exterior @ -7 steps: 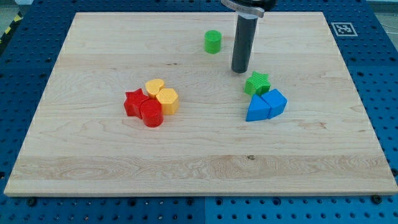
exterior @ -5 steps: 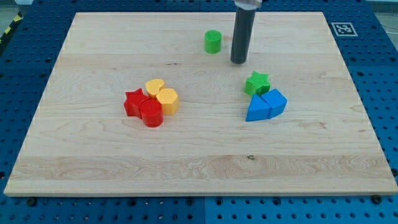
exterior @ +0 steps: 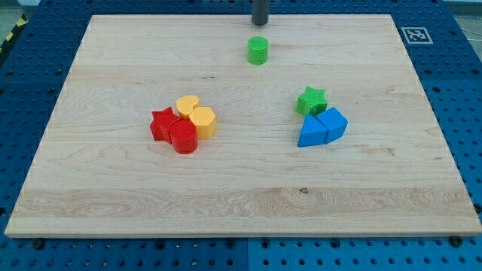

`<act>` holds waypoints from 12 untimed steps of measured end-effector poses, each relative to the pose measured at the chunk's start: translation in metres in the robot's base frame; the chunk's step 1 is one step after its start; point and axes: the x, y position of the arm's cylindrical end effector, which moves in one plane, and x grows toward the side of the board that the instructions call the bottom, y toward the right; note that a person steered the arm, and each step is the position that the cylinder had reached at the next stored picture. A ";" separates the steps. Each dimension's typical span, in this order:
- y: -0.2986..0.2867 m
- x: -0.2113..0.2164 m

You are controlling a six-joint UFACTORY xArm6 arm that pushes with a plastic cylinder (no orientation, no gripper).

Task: Keep the green circle to the left of the green star

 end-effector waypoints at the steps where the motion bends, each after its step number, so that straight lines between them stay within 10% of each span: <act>1: -0.014 0.004; 12: -0.013 0.084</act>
